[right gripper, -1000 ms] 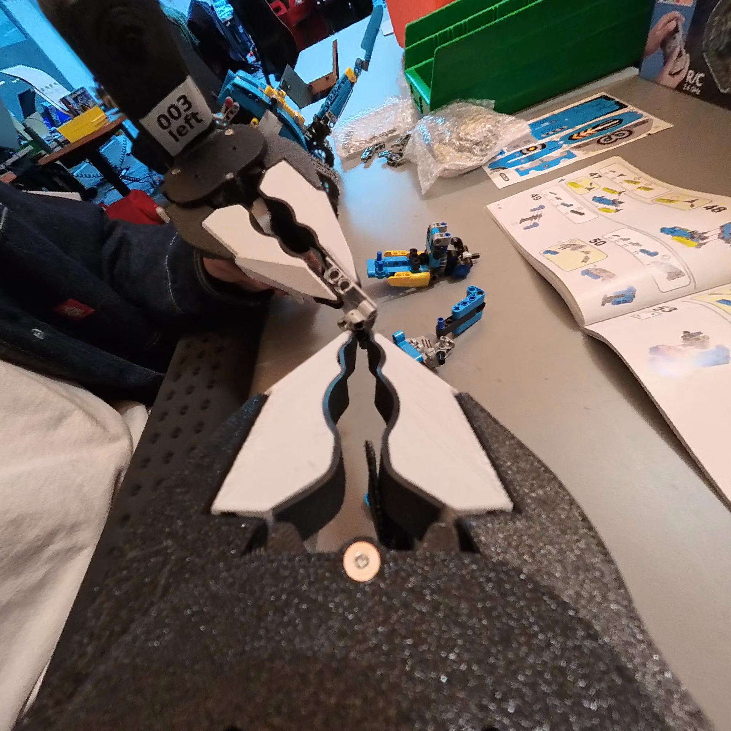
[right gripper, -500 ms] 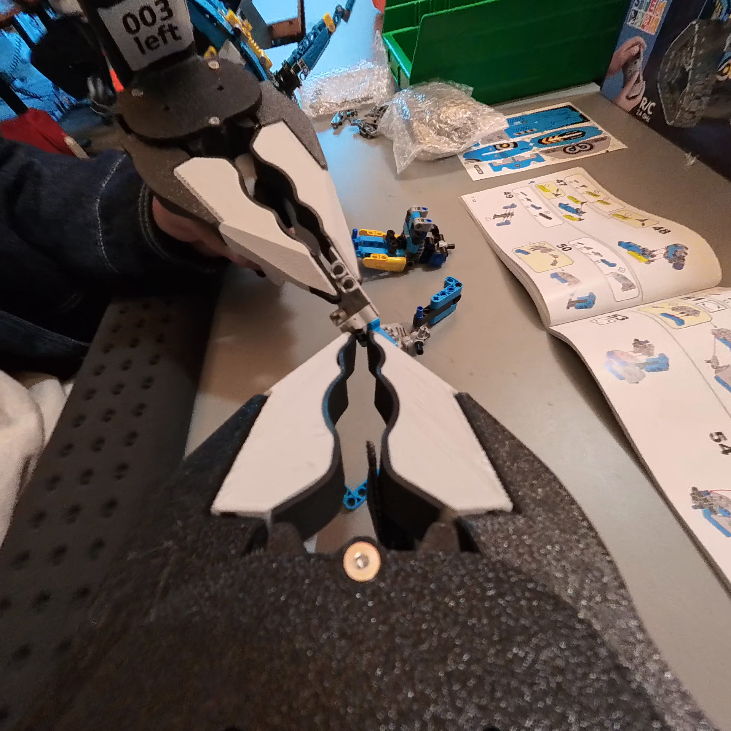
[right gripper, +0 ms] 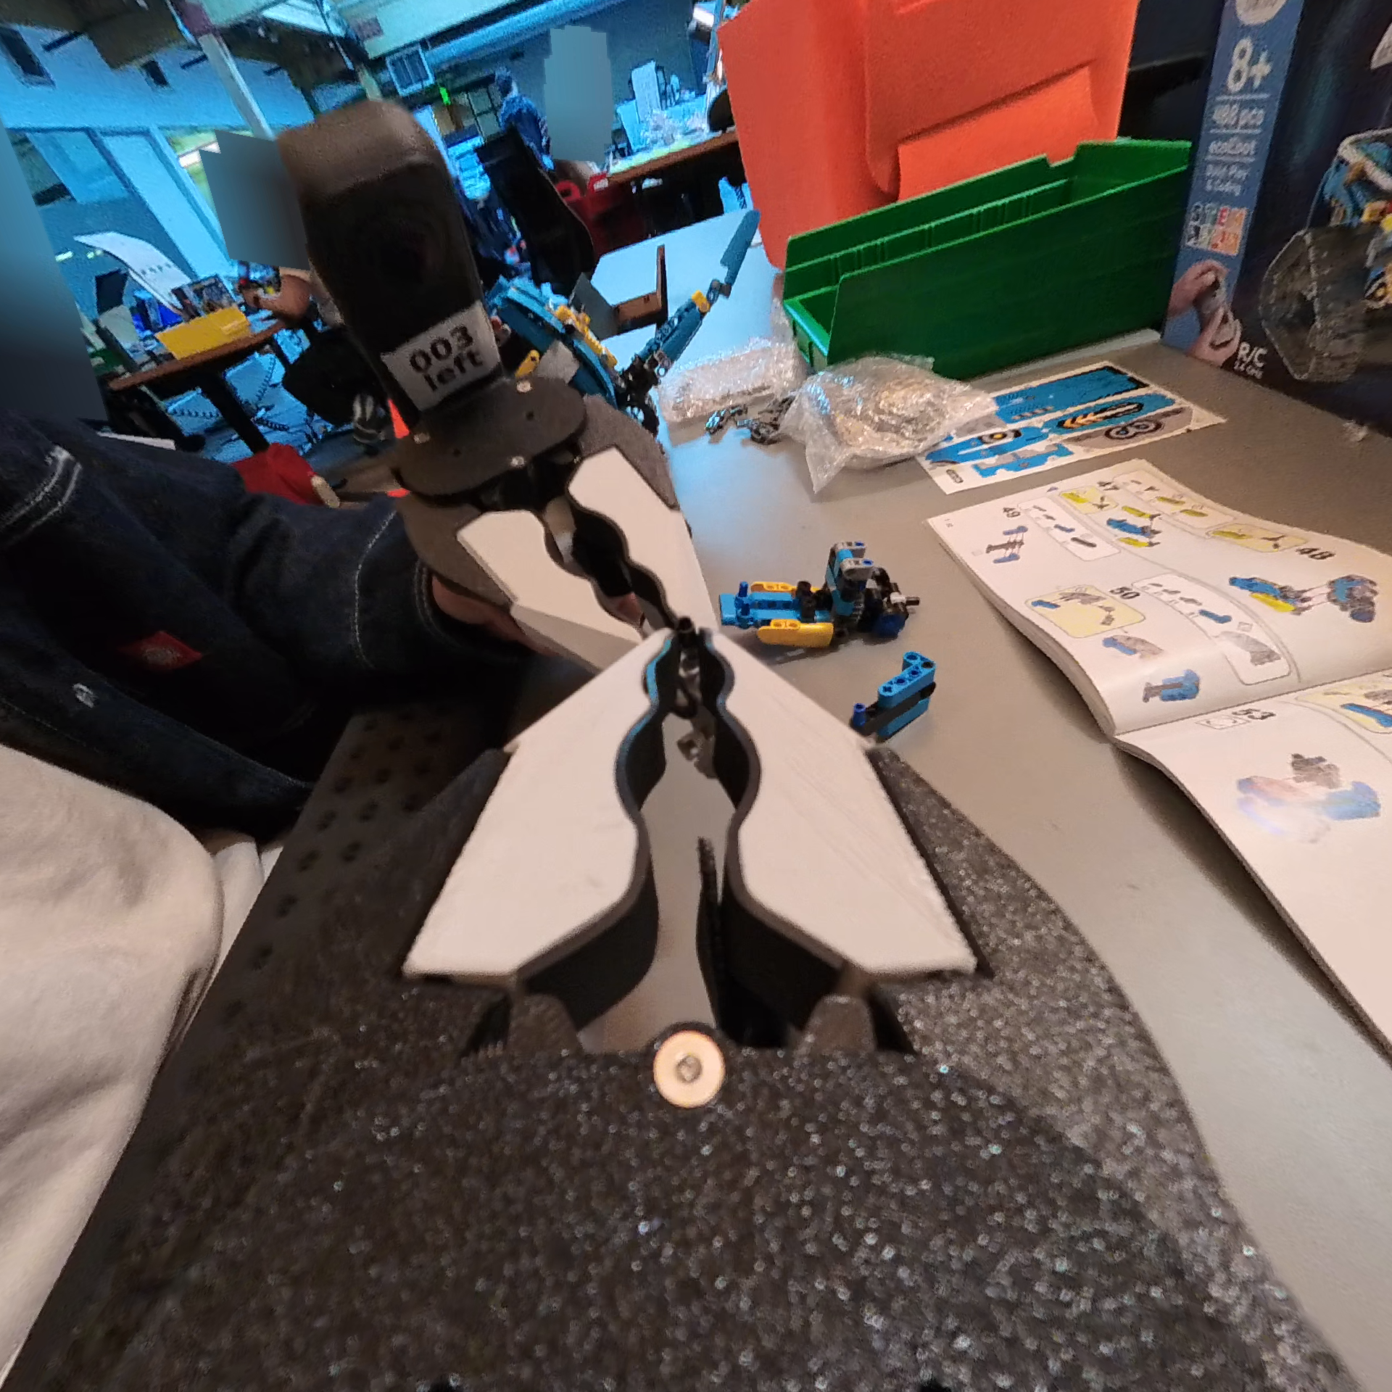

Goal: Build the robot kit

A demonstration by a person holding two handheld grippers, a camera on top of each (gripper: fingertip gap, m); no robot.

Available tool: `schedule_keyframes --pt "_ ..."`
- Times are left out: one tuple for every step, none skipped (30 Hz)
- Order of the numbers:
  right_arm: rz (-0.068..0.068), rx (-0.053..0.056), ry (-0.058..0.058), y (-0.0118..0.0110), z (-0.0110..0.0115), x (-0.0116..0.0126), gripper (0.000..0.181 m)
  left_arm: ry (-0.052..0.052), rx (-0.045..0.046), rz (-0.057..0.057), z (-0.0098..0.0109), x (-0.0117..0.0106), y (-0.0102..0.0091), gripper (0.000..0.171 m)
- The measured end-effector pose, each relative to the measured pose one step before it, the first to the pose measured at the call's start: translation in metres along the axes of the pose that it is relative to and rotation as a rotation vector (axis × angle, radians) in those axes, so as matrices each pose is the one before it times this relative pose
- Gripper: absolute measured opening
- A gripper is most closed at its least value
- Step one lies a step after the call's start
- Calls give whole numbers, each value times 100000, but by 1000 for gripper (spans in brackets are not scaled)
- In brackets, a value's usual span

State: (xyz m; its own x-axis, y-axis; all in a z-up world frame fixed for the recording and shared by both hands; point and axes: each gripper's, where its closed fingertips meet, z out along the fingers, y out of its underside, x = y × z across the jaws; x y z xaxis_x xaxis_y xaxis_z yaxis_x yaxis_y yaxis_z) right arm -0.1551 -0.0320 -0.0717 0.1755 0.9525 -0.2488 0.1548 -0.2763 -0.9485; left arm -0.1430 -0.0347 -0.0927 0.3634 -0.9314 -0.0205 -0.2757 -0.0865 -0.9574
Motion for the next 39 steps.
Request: schedule_keyframes --pt "-54 -1430 -122 340 155 -28 4 457 209 -996 4 -9 -34 6" --pt "-223 -555 114 200 165 -43 4 821 -654 -1029 23 48 134 6" --pt "-405 -481 440 121 102 46 4 37 -628 -573 24 -19 119 6" --pt "-733 -1013 572 90 13 85 4 -418 -638 510 22 -38 89 6" --pt "-827 -1166 436 95 -20 29 4 -333 -509 737 32 3 60 6" --pt "-718 -587 85 79 21 -41 4 -339 -485 823 25 46 58 6" --pt "-814 -507 -13 120 69 -50 4 -623 -896 1547 41 46 127 6" --pt "-764 -1062 90 208 72 0 4 -848 -1215 1558 68 12 180 6" --pt "-782 -359 -105 156 11 42 4 -177 -577 452 50 32 86 6" --pt "515 1006 -1576 28 -66 -74 4 1117 342 -911 1 126 -57 6" --pt "1613 1809 -2473 -43 -118 -130 5 1568 761 -1523 -24 147 -106 6" --pt "2917 2266 -2983 -106 -157 -128 4 1413 1112 -1671 -53 109 -173 6" --pt "2748 2190 -2716 -151 -170 -114 4 1157 1093 -1499 -72 79 -169 6" --pt "1740 1381 -1586 -106 -154 -7 4 521 981 -1021 -57 -3 -142 6" --pt "1212 810 -1097 -69 -81 -16 4 520 328 -473 -31 36 -52 6" --pt "688 -341 -533 58 35 -26 4 478 -541 -69 55 64 120 6" --pt "185 -308 306 40 98 15 4 129 -483 320 71 58 89 6" --pt "20 801 -90 -105 82 -76 4 -382 284 768 -32 8 -72 6" --pt "427 162 -443 -81 -12 -38 4 -155 245 472 -40 -7 -57 6" --pt "415 -571 -275 19 -52 17 4 75 -105 -336 14 -23 17 6" --pt "144 87 191 -10 -41 61 4 -397 -175 -34 15 -66 26 6" --pt "71 -936 274 180 33 60 4 -603 -786 900 24 -36 107 6" --pt "-197 -945 782 180 62 138 4 -619 -1152 752 71 -40 196 6" --pt "-323 -1212 727 181 46 114 4 -181 -815 -49 64 -17 146 6" --pt "-262 -778 270 97 -6 61 4 231 -341 -242 37 25 68 6" --pt "239 -304 299 38 -57 88 4 -504 -8 239 -10 -68 -6 6" --pt "1206 391 -353 -31 -82 71 4 -395 236 482 -31 -39 -48 6" --pt "1626 487 -1340 20 -79 -17 4 942 376 -1023 2 76 -35 6" --pt "1938 736 -1599 22 -68 -47 4 1915 374 -2157 32 140 -10 6" --pt "2068 1677 -1434 -144 6 -54 4 2476 341 -2160 34 220 -5 6" --pt "1879 2426 -1495 -343 96 -119 4 561 668 -856 -20 49 -120 6" --pt "1540 227 -2024 -138 180 -218 4 -435 335 907 -37 -9 -82 6" --pt "-735 -1519 72 144 184 -30 4 -438 -1031 347 45 -55 170 6" --pt "-1989 -1864 1838 226 75 146 4 -516 -1125 -324 83 -107 225 6" --pt "-1407 -1568 1038 171 -37 50 4 205 -434 -171 45 15 96 6" --pt "-481 -279 477 -22 -106 -4 4 251 262 3 -6 30 -49 6" --pt "-353 -78 660 -36 -108 63 4 -397 222 258 -30 -62 -57 6" --pt "-533 -1047 609 119 -91 89 4 -622 -708 436 20 -110 117 6" --pt "-723 -937 612 113 -74 75 4 -560 -1304 593 90 -61 225 7"
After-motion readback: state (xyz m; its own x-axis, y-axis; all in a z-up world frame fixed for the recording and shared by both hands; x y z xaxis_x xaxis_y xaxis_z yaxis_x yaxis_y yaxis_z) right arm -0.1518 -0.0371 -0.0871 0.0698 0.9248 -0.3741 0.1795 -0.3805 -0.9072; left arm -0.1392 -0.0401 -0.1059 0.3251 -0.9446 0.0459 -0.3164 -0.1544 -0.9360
